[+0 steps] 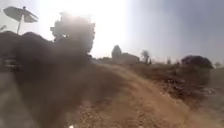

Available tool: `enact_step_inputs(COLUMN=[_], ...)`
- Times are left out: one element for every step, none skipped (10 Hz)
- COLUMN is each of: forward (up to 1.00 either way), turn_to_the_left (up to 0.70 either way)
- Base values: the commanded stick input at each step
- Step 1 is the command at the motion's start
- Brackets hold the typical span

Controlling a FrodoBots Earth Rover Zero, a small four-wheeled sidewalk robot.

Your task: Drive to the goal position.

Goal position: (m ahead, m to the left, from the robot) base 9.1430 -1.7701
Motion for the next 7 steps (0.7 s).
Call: enact_step_inputs(forward=[0.70, 0.70, 0.70, 0.70, 0.70, 0.70, 0.70], turn_to_the_left=[-0.04, -0.07, -0.11, 0.00, 0.00, 0.00, 0.00])
